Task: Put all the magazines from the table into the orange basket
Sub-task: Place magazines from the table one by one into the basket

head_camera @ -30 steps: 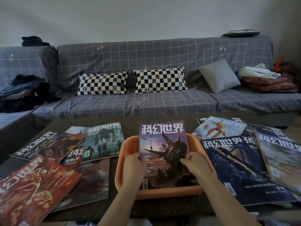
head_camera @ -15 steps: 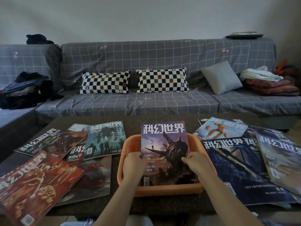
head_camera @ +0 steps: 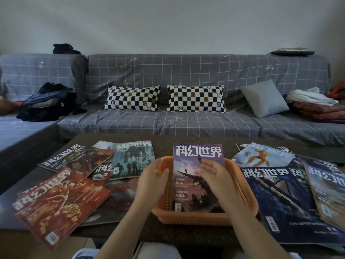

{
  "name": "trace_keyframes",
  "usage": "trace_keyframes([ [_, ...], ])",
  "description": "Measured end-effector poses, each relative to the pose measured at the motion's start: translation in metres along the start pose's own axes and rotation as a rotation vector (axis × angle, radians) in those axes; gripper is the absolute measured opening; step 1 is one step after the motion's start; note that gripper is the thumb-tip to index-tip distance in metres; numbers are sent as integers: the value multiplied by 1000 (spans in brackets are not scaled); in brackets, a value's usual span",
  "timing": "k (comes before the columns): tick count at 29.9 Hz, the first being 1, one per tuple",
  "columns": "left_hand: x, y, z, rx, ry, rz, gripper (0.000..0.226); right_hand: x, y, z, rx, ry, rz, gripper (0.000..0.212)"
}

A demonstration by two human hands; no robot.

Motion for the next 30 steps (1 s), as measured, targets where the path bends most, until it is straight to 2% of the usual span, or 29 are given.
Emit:
trace_keyframes([
  [2,0,-11,23,50,57,29,50,6,-18,-26,-91,-73,45,30],
  [3,1,-15,35,65,87,23,51,9,-26,-39,-120,-113,68,26],
  [8,10,-53,96,81,242,24,36,26,-52,-117,-201,-297,85,14],
  [11,15,-89,126,75,308,105,28,35,-61,-167,-232,-385,92,16],
  [14,23,-123,145,70,367,185,28,38,-59,-211,-162,-444,66,16],
  [18,35,-162,165,-5,434,279,34,39,-37,-260,-105,-463,5,18],
  [22,43,-198,181,-170,512,451,35,31,-12,-292,31,-448,-13,19],
  [27,48,-221,192,-179,596,493,41,18,1,-316,217,-418,10,40],
  [30,49,-229,196,-145,640,539,44,13,-3,-323,310,-404,80,45],
])
Point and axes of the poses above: each hand's wrist, its own x-axis away from the middle knuckle, its own z-axis out of the back of the hand, y = z × x, the point moved 7 cm from there along -x, towards the middle knuckle, and after that the axes turned 4 degrees about z, right-handed, at the moved point
